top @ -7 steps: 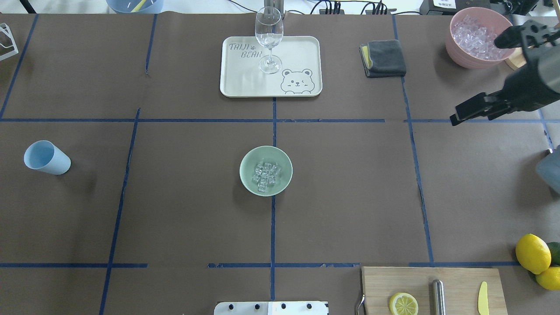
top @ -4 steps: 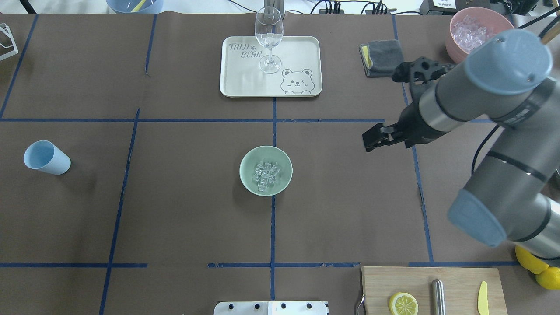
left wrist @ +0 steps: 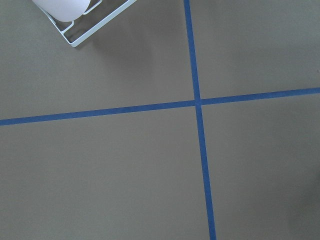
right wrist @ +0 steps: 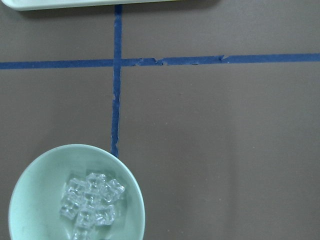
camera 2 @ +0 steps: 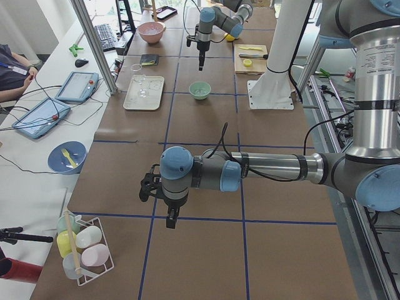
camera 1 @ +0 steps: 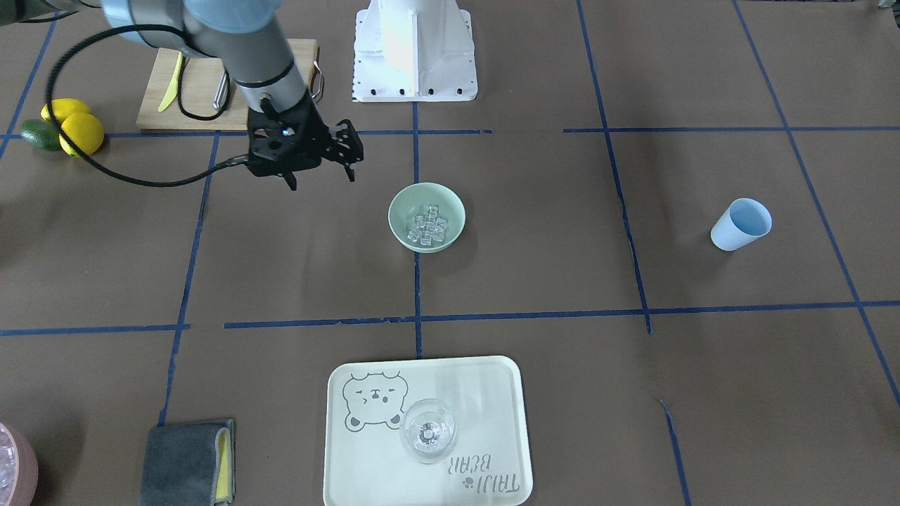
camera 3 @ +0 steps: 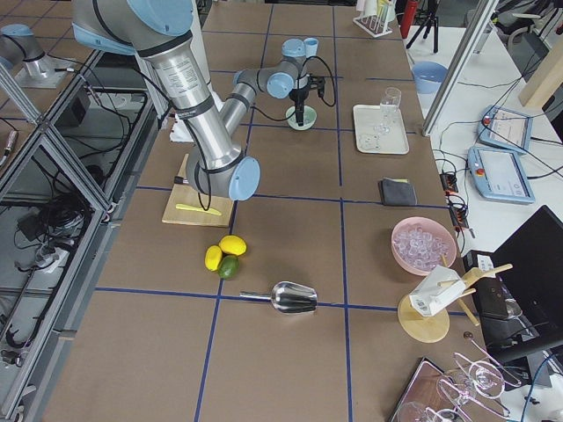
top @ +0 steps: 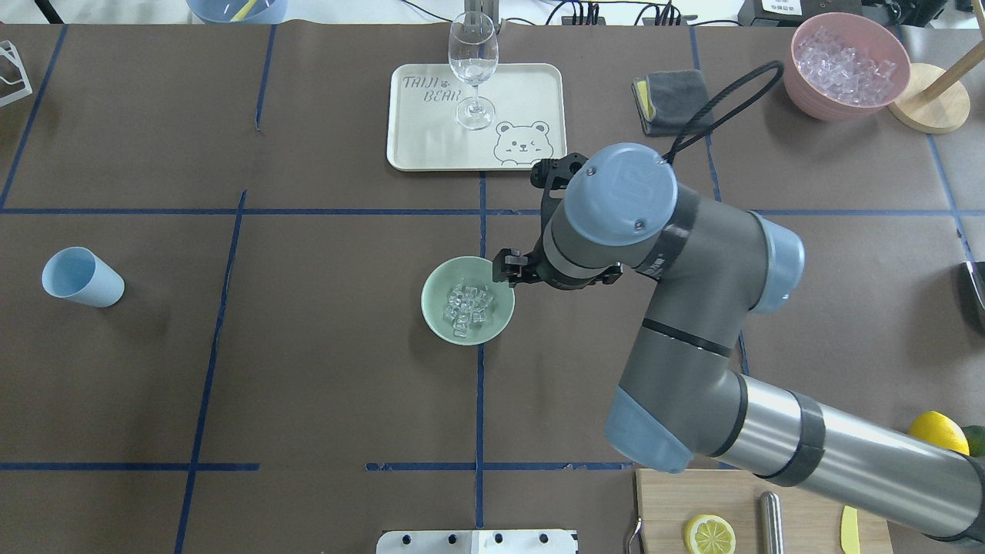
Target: Pour ice into bowl
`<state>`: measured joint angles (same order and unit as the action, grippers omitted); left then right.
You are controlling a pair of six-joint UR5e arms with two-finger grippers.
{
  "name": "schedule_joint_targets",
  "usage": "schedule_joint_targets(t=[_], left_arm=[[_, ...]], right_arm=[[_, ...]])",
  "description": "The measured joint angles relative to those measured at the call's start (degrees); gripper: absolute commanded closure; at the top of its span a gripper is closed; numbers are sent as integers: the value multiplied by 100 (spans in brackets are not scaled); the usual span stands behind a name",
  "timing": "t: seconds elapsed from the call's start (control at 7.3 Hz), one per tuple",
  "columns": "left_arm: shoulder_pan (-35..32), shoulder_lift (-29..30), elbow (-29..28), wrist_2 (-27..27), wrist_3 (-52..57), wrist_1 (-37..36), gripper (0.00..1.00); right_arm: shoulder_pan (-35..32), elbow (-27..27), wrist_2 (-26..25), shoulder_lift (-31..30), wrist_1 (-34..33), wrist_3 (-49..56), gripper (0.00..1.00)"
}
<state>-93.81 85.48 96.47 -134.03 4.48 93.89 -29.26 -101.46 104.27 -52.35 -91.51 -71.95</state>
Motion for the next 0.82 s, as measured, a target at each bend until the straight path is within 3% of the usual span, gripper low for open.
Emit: schedule_joint_targets(t=[0.14,0.41,0.68,0.82], left_arm=[[0,2,0,0,0,4,0],[2,3,1,0,0,7,0],[3,3,-4,0,0,7,0],[3,3,-3,0,0,7,0]], right_arm=[[130,329,-107,164,112,-180,14],[311,881,-341,246,642,-286,24],[365,1063,-418,254,840,-299,93],[362,1064,-411,258,854,-296,100]])
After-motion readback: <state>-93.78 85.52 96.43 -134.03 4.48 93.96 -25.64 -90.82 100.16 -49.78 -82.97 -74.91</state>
